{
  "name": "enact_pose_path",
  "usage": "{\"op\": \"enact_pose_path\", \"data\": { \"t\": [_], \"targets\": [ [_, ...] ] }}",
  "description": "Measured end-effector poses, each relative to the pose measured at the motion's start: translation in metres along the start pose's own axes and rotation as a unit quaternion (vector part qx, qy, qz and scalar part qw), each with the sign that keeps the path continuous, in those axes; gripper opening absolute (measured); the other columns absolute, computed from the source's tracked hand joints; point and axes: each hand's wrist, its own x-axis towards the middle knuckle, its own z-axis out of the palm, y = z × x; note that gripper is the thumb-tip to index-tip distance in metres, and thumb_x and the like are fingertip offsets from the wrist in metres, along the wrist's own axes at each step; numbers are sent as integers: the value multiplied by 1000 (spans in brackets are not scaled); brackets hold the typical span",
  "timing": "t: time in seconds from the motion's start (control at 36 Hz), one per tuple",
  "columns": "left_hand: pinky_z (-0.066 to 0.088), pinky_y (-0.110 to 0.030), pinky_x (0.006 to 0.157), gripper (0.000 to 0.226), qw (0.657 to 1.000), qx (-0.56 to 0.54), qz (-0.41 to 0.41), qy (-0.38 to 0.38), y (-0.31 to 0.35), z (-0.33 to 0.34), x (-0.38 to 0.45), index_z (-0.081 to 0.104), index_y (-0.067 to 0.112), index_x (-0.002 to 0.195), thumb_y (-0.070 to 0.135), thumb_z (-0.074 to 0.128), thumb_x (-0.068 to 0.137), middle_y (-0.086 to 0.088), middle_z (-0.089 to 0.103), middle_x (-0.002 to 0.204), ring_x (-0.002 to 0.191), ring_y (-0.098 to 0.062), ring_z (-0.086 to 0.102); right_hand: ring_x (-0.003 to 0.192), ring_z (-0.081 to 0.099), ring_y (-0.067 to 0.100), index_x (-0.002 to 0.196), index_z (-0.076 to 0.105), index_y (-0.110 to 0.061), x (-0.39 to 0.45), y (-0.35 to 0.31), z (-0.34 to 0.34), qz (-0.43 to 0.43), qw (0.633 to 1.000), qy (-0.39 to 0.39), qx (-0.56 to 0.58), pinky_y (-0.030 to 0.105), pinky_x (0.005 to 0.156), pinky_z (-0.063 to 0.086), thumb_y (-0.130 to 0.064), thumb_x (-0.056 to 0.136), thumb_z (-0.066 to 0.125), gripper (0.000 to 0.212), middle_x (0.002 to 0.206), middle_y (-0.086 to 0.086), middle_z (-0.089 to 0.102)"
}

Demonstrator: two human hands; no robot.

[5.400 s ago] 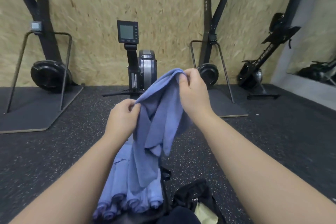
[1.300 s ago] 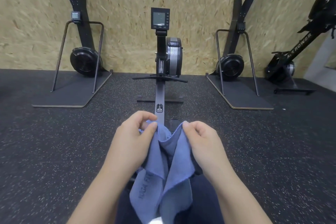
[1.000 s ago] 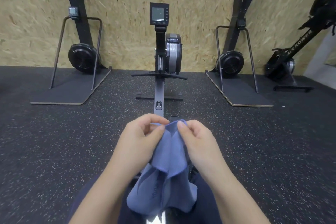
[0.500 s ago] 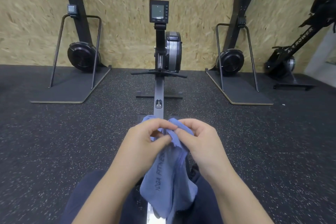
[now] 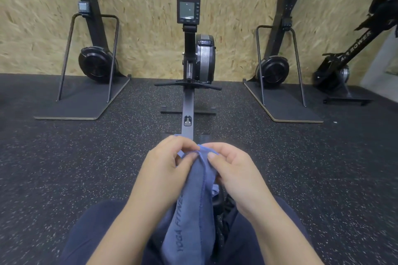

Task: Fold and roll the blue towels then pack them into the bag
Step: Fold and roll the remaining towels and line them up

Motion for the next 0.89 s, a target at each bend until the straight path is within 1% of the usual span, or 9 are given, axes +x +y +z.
{"op": "enact_pose_path", "data": {
  "t": [0.08, 0.19, 0.31, 0.39, 0.5, 0.64, 0.72, 0.81, 0.89],
  "targets": [
    [38, -7, 65, 28, 1000, -3, -3, -13, 0, 1, 0, 66, 31, 77, 3, 70, 82, 22, 61, 86, 70, 0, 56, 89, 69, 17, 105, 66, -14, 0, 0, 1, 10, 1000, -16, -6, 36, 85, 53, -4, 95, 52, 20, 96, 2, 74],
    [39, -7, 66, 28, 1000, -9, -8, -19, 0, 3, 0, 66, 32, 72, 7, 76, 78, 24, 61, 82, 74, 1, 57, 78, 68, 9, 103, 65, -13, -1, -1, 0, 15, 999, -26, -32, 24, 72, 51, -8, 96, 53, 15, 89, 0, 75],
    [38, -8, 63, 27, 1000, -16, -17, -20, -2, 2, 0, 67, 32, 69, 8, 78, 75, 25, 59, 76, 69, 0, 56, 69, 55, 20, 92, 69, -12, 0, 4, -1, 18, 999, 7, -28, 35, 65, 44, -15, 93, 61, 9, 78, 8, 72],
    [37, -8, 63, 29, 999, -21, -10, -22, -1, 2, 0, 66, 32, 67, 7, 79, 74, 27, 59, 75, 69, 1, 55, 66, 55, 16, 90, 69, -11, 0, 7, -2, 12, 1000, 16, -23, 29, 62, 42, -17, 92, 62, 9, 71, 4, 71],
    [36, -9, 63, 24, 999, -9, 15, -31, -1, 4, -1, 67, 26, 69, 6, 79, 75, 26, 59, 74, 68, 0, 52, 56, 56, -2, 91, 67, -12, -2, 5, -2, -17, 999, -3, -32, 12, 53, 40, -12, 95, 56, 12, 65, -9, 69],
    [35, -9, 63, 22, 1000, -13, 11, -20, 0, 4, -1, 67, 25, 71, 7, 78, 76, 25, 59, 76, 69, -1, 53, 84, 65, 5, 101, 66, -15, -4, 2, -4, -32, 997, -36, -52, 23, 78, 49, -9, 98, 50, 18, 93, -4, 73],
    [38, -10, 62, 25, 1000, -25, -4, -5, -1, 4, -1, 66, 27, 70, 7, 78, 76, 19, 61, 79, 70, -4, 55, 101, 66, 9, 109, 65, -15, -7, 0, -4, -37, 996, -50, -62, 29, 94, 49, -8, 100, 46, 22, 105, -3, 72],
    [39, -12, 61, 29, 999, -31, -19, -1, -1, 4, -1, 64, 31, 67, 7, 78, 75, 10, 60, 79, 67, -7, 54, 104, 65, 12, 110, 65, -21, -8, -2, -4, -37, 995, -54, -81, 35, 98, 48, -9, 100, 45, 26, 108, -5, 71],
    [38, -13, 58, 27, 999, -31, -35, -8, 1, 3, -1, 64, 29, 65, 8, 78, 75, 7, 59, 76, 65, -13, 52, 108, 60, 1, 115, 64, -25, -9, -4, -4, -55, 988, -53, -136, 32, 101, 45, -10, 100, 44, 30, 112, -13, 69]
  ]
}}
